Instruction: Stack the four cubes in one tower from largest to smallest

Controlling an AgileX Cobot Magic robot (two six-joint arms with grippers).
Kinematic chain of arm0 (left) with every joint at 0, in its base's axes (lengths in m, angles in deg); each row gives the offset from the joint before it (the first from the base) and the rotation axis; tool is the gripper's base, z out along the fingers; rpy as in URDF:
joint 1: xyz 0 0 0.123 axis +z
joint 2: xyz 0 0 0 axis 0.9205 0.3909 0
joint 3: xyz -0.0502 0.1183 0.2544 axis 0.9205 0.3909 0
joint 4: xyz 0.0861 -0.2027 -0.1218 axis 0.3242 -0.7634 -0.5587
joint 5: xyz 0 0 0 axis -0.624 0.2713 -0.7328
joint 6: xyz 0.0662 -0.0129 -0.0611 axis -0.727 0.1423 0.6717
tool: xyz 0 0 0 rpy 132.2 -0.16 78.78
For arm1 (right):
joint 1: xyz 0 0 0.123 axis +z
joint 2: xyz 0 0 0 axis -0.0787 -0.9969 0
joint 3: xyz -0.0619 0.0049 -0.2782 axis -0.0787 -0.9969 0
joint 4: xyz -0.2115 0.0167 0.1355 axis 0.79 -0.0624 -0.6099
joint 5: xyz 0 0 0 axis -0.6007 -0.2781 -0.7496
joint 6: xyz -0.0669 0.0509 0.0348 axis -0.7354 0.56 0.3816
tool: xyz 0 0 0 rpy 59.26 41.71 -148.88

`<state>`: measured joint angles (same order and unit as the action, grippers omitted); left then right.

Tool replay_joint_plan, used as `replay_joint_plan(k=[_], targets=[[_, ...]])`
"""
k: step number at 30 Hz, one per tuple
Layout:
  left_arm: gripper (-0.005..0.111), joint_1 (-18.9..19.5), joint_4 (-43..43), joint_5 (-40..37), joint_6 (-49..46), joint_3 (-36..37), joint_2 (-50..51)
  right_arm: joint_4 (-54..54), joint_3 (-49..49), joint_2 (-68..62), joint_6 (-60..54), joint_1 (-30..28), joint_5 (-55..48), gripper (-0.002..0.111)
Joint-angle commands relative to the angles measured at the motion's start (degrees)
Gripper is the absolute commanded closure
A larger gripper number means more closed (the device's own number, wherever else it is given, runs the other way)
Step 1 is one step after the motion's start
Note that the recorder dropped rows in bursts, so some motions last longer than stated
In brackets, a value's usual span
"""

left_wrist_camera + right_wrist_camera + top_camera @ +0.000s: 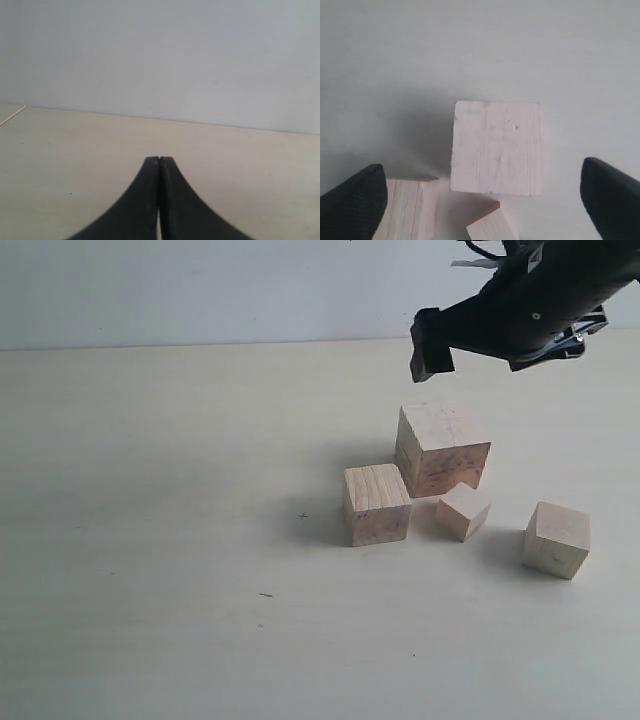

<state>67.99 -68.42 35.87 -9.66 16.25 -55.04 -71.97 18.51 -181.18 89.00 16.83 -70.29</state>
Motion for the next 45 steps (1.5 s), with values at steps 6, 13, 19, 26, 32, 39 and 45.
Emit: replay_joint_plan(k=[6, 13, 19, 26, 32, 39, 45], targets=[[0.107, -0.38, -0.32, 0.04, -0.04, 0.21, -0.38, 2.26, 7.69, -10.72, -0.36, -0.32, -4.78, 0.006], [0.107, -0.38, -0.32, 0.04, 0.12, 0.21, -0.38, 2.35, 8.57, -15.38, -1.66, -0.32, -4.08, 0.006], [0.107, -0.38, -0.32, 0.04, 0.12, 0.21, -0.38, 2.35, 8.57, -17.99, -1.9, -0.32, -3.29, 0.006], [0.107, -0.38, -0.32, 0.04, -0.01, 0.21, -0.38, 2.35, 8.57, -20.31, -2.04, -0.32, -3.06, 0.006], [0.107, -0.38, -0.32, 0.04, -0.01, 0.21, -0.38, 0.19, 8.57, -20.85, -1.93, -0.32, -1.52, 0.02], [0.107, -0.38, -0.32, 0.04, 0.11, 0.21, -0.38, -4.06, 8.57, -20.85, -1.93, -0.32, -0.4, 0.064], [0.107, -0.38, -0.32, 0.04, 0.11, 0.21, -0.38, -6.02, 8.57, -20.75, -2.09, 1.07, -0.74, 0.091]])
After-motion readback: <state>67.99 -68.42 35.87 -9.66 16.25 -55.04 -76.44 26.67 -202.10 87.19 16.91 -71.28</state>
